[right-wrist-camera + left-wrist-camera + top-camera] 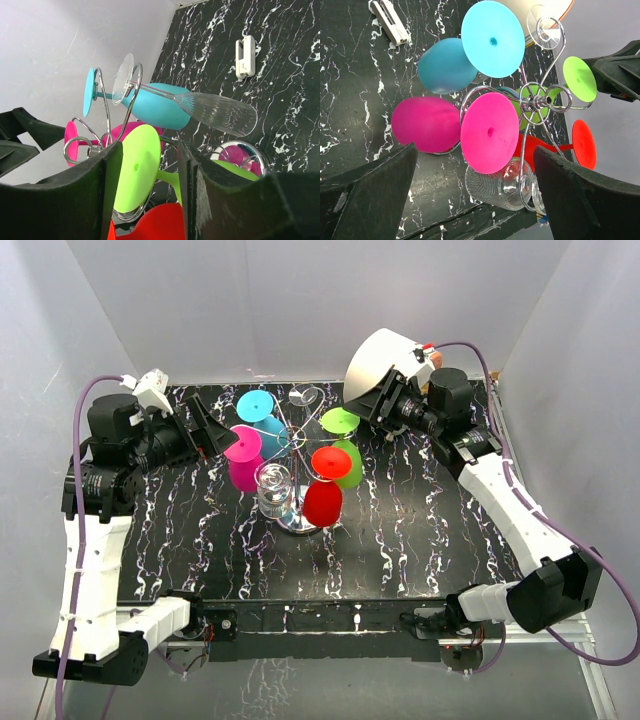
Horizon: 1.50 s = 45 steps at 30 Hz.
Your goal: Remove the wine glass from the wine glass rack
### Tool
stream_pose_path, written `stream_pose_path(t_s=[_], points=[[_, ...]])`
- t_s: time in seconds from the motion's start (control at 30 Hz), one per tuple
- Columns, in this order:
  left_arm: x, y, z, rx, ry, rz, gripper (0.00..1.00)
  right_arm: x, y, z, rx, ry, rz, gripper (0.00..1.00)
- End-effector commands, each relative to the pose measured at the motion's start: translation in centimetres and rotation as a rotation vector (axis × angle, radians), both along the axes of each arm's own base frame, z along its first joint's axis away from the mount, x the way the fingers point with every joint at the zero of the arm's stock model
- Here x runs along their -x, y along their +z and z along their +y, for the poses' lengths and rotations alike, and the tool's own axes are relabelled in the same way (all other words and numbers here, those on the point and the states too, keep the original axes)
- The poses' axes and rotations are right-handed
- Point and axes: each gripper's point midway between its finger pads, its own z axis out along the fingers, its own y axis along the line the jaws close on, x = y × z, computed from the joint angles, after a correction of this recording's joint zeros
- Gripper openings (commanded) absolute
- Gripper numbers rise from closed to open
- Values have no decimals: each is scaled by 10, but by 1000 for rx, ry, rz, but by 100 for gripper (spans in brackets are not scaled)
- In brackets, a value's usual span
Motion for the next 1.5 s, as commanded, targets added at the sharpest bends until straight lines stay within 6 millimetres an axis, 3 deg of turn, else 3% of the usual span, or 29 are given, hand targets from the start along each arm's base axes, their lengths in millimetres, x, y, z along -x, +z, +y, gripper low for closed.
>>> stream_pose_path(t_s=[0.0, 0.2, 0.53, 1.0, 1.37, 1.47], points=[[3, 16, -4, 2, -31, -47, 99, 1, 19, 4, -54, 36, -64, 43], [2, 17, -4, 1, -32, -48, 99, -2, 15, 5, -62, 43, -51, 35], [2, 17, -4, -4, -33, -47, 99, -4, 8, 8, -70, 64, -39, 34], [2, 15, -3, -9, -31, -46, 99, -1, 14, 9, -115, 65, -14, 15], [2, 15, -3, -13, -33, -46, 99, -2, 14, -2, -196, 59, 46, 0], [2, 14, -2, -15, -30, -46, 99, -1, 14, -3, -226, 71, 69, 0]])
